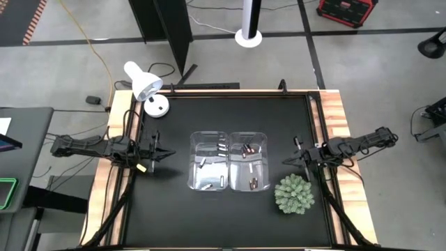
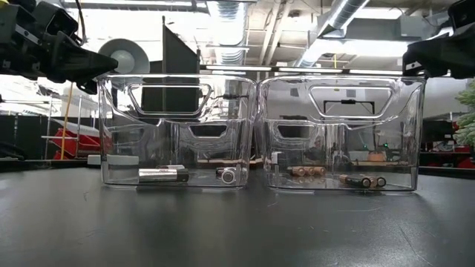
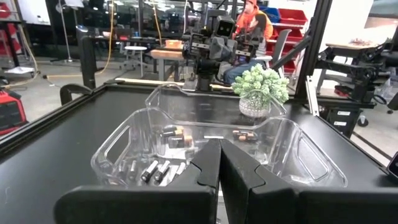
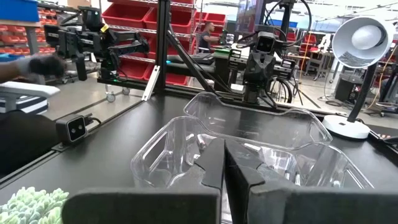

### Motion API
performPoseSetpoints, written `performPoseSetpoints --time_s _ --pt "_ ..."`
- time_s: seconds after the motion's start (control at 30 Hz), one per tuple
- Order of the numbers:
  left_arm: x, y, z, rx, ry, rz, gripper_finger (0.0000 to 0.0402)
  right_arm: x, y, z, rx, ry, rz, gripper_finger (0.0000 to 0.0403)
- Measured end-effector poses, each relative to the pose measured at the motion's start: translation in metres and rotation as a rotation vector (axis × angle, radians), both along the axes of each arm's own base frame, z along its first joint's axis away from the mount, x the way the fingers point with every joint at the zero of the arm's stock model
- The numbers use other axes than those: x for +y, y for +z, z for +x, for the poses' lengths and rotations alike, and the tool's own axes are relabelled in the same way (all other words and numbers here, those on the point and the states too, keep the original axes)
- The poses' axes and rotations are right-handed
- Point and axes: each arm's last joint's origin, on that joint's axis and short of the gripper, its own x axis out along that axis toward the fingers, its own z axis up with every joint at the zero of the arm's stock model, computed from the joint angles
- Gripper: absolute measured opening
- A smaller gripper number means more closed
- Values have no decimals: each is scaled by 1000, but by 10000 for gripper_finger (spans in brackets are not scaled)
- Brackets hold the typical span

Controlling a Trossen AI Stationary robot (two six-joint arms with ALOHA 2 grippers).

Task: Sort batteries
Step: Return to Home Position

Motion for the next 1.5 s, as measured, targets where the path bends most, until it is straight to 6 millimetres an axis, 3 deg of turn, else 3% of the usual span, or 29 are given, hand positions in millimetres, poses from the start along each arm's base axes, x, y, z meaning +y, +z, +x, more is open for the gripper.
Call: performPoseSetpoints --time_s 0.37,1.5 --pt "0 0 0 0 1 0 2 -5 1 1 2 -118 103 27" --pt "0 0 0 0 1 0 2 -5 1 1 3 -123 117 26"
